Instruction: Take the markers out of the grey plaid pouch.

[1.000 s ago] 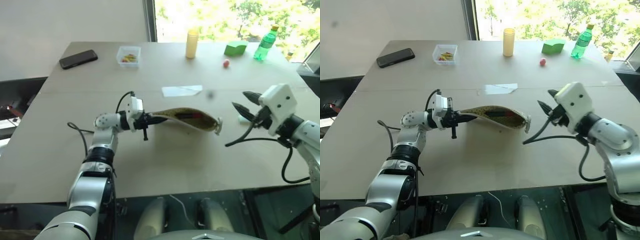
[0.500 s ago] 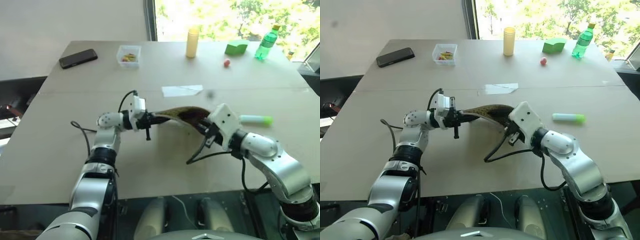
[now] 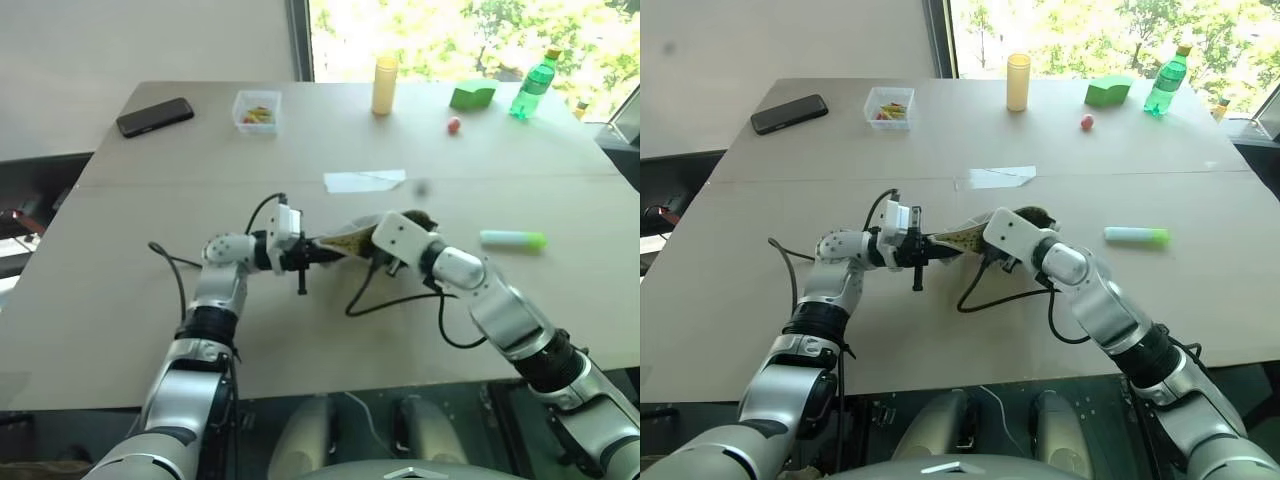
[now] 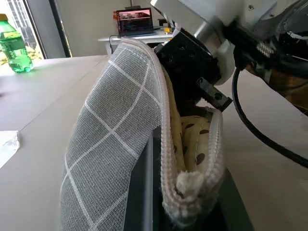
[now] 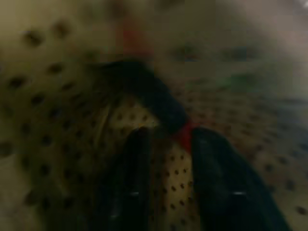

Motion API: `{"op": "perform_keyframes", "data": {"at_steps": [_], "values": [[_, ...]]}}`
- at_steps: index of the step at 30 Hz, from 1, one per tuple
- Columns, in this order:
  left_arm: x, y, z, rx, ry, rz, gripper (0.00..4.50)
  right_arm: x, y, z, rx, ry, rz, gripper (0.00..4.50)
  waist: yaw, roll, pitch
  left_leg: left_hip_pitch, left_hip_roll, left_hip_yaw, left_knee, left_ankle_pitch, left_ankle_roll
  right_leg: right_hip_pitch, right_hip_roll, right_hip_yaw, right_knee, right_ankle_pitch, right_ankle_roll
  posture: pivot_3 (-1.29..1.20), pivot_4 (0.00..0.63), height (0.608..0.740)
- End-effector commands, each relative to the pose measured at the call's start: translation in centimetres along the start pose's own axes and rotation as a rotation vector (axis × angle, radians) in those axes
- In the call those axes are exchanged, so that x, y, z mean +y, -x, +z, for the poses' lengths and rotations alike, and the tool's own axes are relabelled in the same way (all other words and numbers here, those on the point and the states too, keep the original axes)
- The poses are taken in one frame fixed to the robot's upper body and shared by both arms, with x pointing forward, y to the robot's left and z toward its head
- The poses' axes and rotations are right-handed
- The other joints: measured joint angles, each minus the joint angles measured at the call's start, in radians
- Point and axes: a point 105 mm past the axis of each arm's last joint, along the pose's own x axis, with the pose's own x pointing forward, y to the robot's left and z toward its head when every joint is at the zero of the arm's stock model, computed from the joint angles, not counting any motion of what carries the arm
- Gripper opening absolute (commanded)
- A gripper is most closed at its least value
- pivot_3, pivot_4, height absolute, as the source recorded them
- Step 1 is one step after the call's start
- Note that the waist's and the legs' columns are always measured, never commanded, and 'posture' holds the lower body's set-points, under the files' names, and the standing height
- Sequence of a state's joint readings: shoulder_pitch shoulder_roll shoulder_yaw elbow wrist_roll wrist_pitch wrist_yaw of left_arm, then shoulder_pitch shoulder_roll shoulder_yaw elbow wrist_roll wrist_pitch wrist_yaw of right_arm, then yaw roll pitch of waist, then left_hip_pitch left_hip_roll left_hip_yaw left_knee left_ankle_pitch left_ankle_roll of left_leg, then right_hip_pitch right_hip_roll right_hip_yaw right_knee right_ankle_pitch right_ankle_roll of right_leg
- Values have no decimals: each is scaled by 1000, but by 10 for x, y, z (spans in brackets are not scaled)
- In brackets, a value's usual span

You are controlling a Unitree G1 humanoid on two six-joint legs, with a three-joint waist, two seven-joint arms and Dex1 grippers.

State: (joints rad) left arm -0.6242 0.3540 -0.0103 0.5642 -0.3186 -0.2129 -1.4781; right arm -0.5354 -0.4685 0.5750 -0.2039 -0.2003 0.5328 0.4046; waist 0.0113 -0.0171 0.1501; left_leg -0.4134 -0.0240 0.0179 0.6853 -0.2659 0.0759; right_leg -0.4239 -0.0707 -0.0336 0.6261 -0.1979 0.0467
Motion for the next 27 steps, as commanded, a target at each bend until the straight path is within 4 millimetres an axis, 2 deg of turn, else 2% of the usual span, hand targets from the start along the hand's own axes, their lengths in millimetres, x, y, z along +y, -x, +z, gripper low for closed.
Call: {"op": "perform_keyframes", "data": {"at_steps": [1,2,3,6,10,15,20,23,27], "values": [[1,-6,9,-40,-24,-17,0,-6,-6,6,-50,205,-61,2839,-2,0,0,0,0,0,0,0,0,0,0,0,0,0,0,0,150,740],[2,-7,9,-42,-23,-19,0,-5,-8,6,-55,247,-64,3528,-3,0,0,0,0,0,0,0,0,0,0,0,0,0,0,0,150,740],[2,-7,9,-44,-23,-24,0,-5,-10,7,-69,283,-69,3918,-4,0,0,1,0,0,0,0,0,0,0,0,1,0,0,0,150,740],[1,-9,11,-50,-20,-38,0,-2,-19,9,-98,349,-84,3918,-6,0,0,1,1,0,0,0,-1,0,1,0,1,0,0,0,150,740],[0,-12,12,-63,-17,-53,0,-1,-32,12,-143,339,-137,3918,-14,0,0,1,1,0,0,1,-1,0,1,0,1,0,0,0,150,740],[-9,-13,21,-90,-88,-122,0,2,-41,0,-160,322,-173,3918,-26,0,0,1,0,0,-1,1,-1,0,0,0,1,0,0,0,150,740],[6,-1,50,-174,-131,-106,0,-19,-26,0,-169,250,-258,3918,-23,0,0,1,1,-1,-1,1,-1,0,0,0,1,0,0,0,150,740],[22,10,57,-88,-240,-81,0,-31,-6,0,-161,194,-285,3918,-18,0,0,0,1,-2,-1,1,-2,0,0,-1,1,0,0,0,150,740],[27,9,62,2,-425,-122,0,-42,11,3,-150,147,-335,3918,-22,0,0,0,0,-1,-1,1,-1,0,0,0,0,0,0,0,150,740]]}}
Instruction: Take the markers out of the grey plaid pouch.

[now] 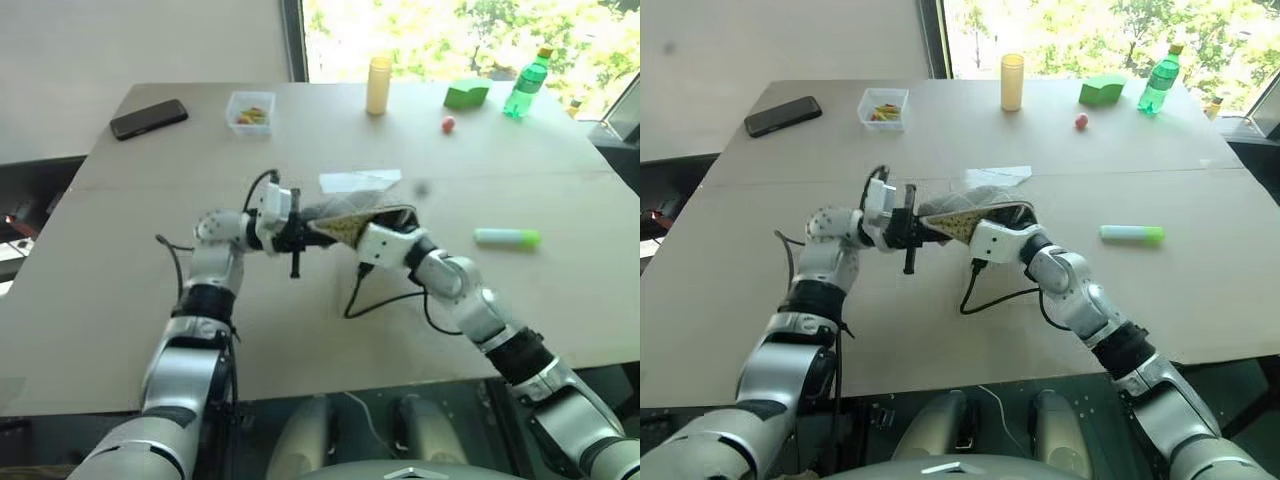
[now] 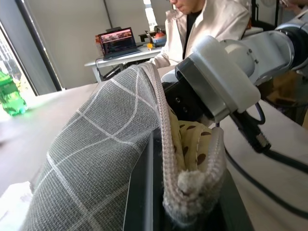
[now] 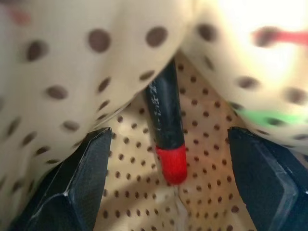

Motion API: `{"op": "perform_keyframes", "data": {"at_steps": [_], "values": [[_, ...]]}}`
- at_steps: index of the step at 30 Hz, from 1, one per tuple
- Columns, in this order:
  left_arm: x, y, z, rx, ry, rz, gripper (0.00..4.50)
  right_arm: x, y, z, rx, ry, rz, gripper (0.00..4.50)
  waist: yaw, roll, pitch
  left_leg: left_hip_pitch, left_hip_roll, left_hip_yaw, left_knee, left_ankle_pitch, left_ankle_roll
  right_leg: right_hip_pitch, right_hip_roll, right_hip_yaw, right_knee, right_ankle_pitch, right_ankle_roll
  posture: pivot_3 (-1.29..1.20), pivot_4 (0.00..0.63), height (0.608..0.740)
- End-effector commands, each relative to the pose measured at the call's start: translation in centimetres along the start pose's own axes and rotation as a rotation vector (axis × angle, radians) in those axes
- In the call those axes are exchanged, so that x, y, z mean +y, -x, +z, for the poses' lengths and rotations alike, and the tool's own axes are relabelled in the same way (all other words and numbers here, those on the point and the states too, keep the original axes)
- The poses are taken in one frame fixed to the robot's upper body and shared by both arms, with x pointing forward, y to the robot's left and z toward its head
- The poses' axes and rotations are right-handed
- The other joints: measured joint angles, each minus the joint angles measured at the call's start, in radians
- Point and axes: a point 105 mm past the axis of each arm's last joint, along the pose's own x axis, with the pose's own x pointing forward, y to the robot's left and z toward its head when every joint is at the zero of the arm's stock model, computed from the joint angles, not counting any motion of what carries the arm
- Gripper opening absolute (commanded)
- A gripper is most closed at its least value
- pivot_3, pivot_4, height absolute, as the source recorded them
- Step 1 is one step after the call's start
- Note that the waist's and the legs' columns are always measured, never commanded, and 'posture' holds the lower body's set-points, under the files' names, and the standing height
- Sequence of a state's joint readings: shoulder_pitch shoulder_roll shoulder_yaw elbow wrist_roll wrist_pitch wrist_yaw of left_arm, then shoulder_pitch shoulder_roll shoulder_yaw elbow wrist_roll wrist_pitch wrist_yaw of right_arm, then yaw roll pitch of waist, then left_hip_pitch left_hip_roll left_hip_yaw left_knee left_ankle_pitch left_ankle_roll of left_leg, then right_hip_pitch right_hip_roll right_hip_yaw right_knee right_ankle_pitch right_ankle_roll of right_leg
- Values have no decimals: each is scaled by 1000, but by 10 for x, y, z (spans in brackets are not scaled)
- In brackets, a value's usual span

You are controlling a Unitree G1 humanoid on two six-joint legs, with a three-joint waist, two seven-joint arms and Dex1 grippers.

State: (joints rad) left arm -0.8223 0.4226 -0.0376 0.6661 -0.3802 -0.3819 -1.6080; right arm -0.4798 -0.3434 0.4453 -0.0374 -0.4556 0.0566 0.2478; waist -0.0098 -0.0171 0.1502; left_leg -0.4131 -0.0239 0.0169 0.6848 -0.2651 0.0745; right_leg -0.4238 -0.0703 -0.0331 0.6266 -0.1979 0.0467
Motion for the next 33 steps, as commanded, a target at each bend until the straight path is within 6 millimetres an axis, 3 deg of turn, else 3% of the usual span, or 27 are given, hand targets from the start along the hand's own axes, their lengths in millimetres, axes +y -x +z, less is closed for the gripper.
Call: {"op": "perform_keyframes", "data": {"at_steps": [1,4,10,13,28,30,33], "values": [[9,5,15,12,-178,-7,0,-21,14,-20,104,-25,-60,3918,-2,0,0,0,0,0,0,0,0,0,0,0,0,0,0,0,150,740],[8,-1,11,24,-227,-32,0,-15,13,-24,129,1,-43,3918,-3,0,0,1,0,1,0,0,0,0,0,0,0,0,0,0,150,740],[1,-8,5,-78,-3,-27,0,-2,-4,-25,137,84,4,3918,-5,0,0,1,0,1,0,0,0,0,0,1,1,0,0,0,150,740],[-8,-9,-6,-82,75,-29,0,21,-11,-32,151,156,107,3918,-6,0,0,1,0,1,0,0,0,0,0,1,1,0,0,0,150,740],[-26,-11,-11,-129,148,-26,0,34,-31,-32,99,26,116,3918,-7,0,0,0,1,1,0,0,0,-1,1,1,2,0,0,0,150,740],[-27,-10,-11,-130,154,-20,0,33,-31,-33,95,11,121,3410,-7,0,0,0,1,1,0,0,0,-1,1,1,1,0,0,0,150,740],[-26,-6,-13,-129,174,2,0,32,-28,-35,93,6,138,2273,-6,0,0,0,1,1,-1,0,0,-1,1,1,1,0,0,0,150,740]]}}
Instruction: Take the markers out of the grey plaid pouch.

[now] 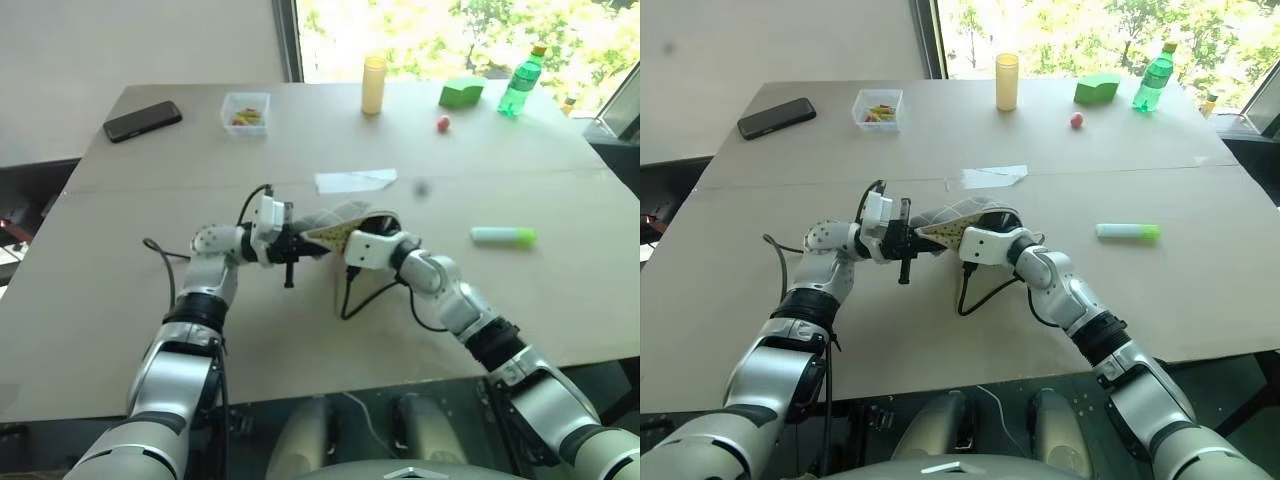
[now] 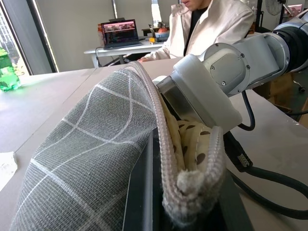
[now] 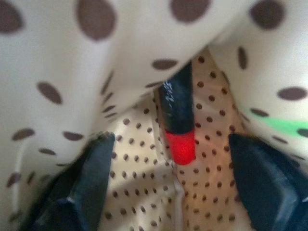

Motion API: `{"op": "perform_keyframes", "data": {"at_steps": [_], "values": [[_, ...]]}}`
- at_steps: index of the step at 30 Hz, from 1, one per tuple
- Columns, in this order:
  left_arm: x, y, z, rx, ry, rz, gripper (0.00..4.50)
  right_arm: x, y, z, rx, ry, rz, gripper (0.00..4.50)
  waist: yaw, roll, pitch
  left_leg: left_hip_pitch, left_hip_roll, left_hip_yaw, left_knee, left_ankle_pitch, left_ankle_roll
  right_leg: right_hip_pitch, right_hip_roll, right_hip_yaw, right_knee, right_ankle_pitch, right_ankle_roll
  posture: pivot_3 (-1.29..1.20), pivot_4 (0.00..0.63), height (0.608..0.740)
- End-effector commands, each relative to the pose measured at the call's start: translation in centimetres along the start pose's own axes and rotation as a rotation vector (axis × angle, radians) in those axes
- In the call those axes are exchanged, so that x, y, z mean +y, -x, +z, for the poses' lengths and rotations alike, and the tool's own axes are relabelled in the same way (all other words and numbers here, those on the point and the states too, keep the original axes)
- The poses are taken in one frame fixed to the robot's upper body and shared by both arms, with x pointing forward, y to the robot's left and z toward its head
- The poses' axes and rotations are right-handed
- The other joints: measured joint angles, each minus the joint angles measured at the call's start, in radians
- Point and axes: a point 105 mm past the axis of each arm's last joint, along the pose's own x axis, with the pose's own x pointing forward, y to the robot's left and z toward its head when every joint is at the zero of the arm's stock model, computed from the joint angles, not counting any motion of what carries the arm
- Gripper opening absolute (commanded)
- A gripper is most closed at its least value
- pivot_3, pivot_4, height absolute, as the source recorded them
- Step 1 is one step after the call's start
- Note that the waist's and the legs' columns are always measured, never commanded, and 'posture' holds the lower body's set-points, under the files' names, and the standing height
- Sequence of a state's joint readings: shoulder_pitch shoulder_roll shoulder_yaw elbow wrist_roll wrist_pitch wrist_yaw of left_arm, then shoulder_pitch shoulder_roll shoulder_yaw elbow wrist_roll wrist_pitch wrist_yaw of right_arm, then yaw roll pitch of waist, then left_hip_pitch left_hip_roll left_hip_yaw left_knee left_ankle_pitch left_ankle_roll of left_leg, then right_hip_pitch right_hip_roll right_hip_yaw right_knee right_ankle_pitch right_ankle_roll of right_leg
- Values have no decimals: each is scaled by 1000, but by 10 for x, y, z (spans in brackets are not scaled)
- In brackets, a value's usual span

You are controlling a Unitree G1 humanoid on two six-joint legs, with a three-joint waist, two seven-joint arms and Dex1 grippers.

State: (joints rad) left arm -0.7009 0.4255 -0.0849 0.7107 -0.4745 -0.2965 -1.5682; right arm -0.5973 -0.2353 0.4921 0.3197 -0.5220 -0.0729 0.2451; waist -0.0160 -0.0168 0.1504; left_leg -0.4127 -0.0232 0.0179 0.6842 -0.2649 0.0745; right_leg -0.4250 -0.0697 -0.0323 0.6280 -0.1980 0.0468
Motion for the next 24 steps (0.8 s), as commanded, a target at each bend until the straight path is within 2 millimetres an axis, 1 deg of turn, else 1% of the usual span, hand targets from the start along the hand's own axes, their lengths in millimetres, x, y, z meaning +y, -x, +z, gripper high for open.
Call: {"op": "perform_keyframes", "data": {"at_steps": [1,2,3,4,5,6,12,17,21,24], "values": [[-3,-13,19,-72,-70,-77,0,-7,4,-17,58,-21,2,1770,0,0,0,0,0,0,0,0,0,0,0,0,0,0,0,0,150,740],[-1,-12,19,-70,-63,-67,0,-9,6,-17,56,-25,4,1634,0,0,0,0,0,0,0,0,0,0,0,0,0,0,0,0,150,740],[1,-11,18,-70,-57,-56,0,-11,9,-17,54,-27,3,982,1,0,0,0,0,0,0,0,0,0,0,0,0,0,0,0,150,740],[3,-10,18,-69,-49,-45,0,-14,12,-16,50,-23,-1,593,2,0,0,0,0,0,0,0,0,0,0,0,0,0,0,0,150,740],[5,-9,17,-69,-39,-31,0,-18,16,-15,45,-27,-2,114,3,0,0,0,0,0,0,0,0,0,0,0,0,0,0,0,150,740],[6,-8,16,-68,-31,-21,0,-20,19,-14,41,-29,-2,36,4,0,0,0,0,0,0,0,0,0,0,0,0,0,0,0,150,740],[20,-2,14,-86,44,56,0,-43,48,4,-2,-25,-8,36,3,0,0,-1,0,0,0,0,0,0,0,0,0,0,0,0,150,740],[26,1,15,-98,61,84,0,-52,67,14,-10,-43,6,36,2,0,0,0,0,0,0,0,0,0,0,0,0,0,0,0,150,740],[30,4,15,-97,68,97,0,-56,75,18,-5,-51,15,36,4,0,0,-1,0,0,0,0,0,0,0,0,0,0,0,0,150,740],[31,3,16,-93,65,92,0,-55,77,18,16,-49,46,36,5,0,0,-1,0,0,0,0,1,0,0,0,0,0,0,0,150,740]]}}
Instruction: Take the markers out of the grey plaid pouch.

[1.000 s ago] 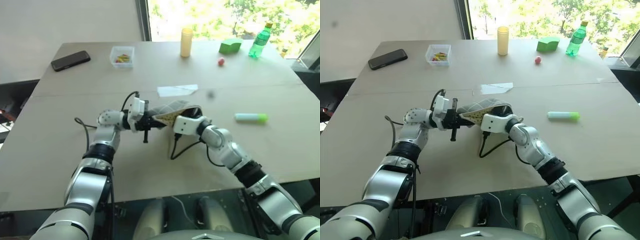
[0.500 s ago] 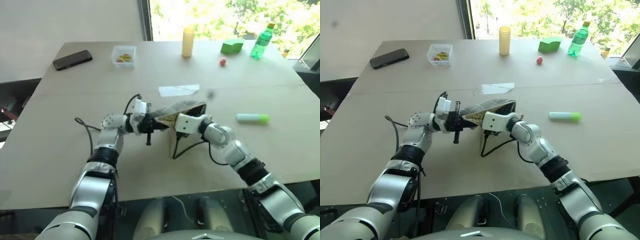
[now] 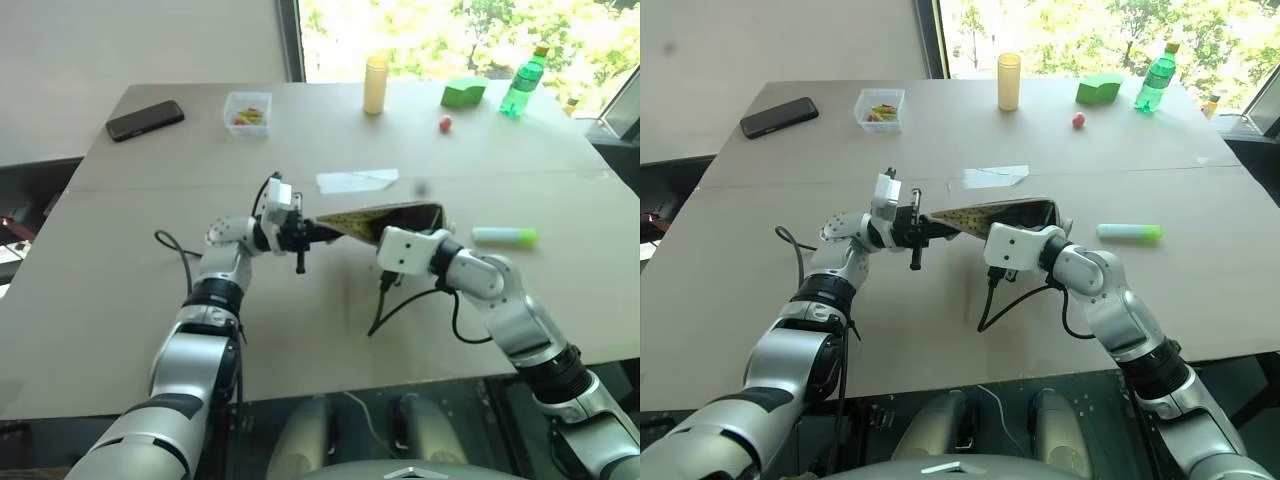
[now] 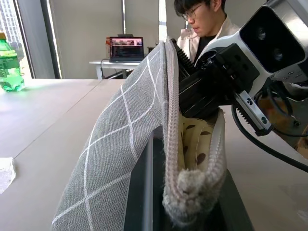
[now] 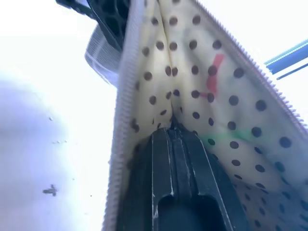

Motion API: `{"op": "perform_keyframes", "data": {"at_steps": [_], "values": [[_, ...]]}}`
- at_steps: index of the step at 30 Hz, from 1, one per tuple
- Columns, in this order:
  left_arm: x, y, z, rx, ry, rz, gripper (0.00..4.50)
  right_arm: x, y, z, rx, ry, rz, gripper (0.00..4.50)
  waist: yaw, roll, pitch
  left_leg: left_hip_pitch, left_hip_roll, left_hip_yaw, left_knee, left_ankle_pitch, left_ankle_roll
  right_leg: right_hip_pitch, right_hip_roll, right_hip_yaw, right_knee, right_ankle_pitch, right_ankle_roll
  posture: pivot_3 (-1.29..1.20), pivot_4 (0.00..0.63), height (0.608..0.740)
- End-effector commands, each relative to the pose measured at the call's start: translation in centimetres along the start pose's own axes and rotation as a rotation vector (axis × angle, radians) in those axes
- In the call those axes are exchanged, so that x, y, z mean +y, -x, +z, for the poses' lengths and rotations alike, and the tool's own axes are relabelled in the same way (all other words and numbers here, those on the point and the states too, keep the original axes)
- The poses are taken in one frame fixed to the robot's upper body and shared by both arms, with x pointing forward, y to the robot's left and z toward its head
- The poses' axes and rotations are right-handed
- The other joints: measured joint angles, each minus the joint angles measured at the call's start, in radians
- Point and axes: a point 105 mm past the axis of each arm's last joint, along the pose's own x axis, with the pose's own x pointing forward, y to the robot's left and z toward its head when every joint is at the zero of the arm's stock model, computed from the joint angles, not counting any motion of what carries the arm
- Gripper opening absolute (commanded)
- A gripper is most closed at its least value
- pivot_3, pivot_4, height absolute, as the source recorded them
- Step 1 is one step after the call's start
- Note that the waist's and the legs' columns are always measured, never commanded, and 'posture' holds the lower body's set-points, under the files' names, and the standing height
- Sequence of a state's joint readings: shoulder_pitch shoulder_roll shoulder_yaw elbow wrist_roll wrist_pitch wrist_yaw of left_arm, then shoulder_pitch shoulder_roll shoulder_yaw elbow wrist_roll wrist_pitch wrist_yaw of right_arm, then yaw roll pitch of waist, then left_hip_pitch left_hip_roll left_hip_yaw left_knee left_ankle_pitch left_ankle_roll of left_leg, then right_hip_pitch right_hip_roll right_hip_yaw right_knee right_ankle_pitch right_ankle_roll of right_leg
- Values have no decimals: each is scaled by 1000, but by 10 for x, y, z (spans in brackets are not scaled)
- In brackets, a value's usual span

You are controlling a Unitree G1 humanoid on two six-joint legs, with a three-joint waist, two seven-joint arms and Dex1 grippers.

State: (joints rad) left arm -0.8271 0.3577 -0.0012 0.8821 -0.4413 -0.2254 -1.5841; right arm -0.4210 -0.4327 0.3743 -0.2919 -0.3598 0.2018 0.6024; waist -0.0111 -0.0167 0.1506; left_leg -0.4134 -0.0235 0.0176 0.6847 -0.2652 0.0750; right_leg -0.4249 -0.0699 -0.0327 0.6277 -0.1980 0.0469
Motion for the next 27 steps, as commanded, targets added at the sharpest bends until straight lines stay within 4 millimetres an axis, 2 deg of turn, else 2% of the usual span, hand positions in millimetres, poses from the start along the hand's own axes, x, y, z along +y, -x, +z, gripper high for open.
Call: {"op": "perform_keyframes", "data": {"at_steps": [1,3,6,10,13,17,20,24,25,27], "values": [[8,10,12,-27,-37,40,0,-21,14,-10,79,14,-47,36,1,0,0,0,0,0,0,0,0,0,0,0,0,0,0,0,150,740],[8,7,14,-26,-46,27,0,-16,15,-16,132,25,18,36,2,0,0,0,0,0,0,0,0,0,0,0,0,0,0,0,150,740],[8,3,16,-27,-55,11,0,-14,16,-24,206,45,62,859,1,0,0,0,0,0,0,0,0,0,0,0,0,0,0,0,150,740],[9,0,19,-47,-40,5,0,-12,10,-41,289,109,79,2644,1,0,0,0,0,0,0,0,0,0,0,0,0,0,0,0,150,740],[9,1,18,-55,7,1,0,-14,1,-47,313,129,60,2644,-1,0,0,0,0,0,0,0,0,0,0,0,0,0,0,0,150,740],[10,4,18,-66,87,1,0,-17,-13,-46,306,143,47,2644,-2,0,0,0,0,0,0,0,0,0,0,0,0,0,0,0,150,740],[9,5,17,-53,133,-4,0,-20,-27,-37,266,88,28,2644,-3,0,0,0,0,0,0,0,0,0,0,0,0,0,0,0,150,740],[9,6,15,-37,153,-7,0,-22,-38,-26,215,105,6,2644,-1,0,0,0,0,0,0,0,0,0,0,0,0,0,0,0,150,740],[9,6,15,-35,152,-9,0,-23,-40,-24,204,70,-5,2644,0,0,0,-1,0,-1,0,0,0,0,0,-1,0,0,0,0,150,740],[7,3,14,-30,142,-21,0,-24,-44,-11,145,-184,-44,2644,-1,0,0,-1,0,-1,0,0,0,0,0,-1,0,0,0,0,150,740]]}}
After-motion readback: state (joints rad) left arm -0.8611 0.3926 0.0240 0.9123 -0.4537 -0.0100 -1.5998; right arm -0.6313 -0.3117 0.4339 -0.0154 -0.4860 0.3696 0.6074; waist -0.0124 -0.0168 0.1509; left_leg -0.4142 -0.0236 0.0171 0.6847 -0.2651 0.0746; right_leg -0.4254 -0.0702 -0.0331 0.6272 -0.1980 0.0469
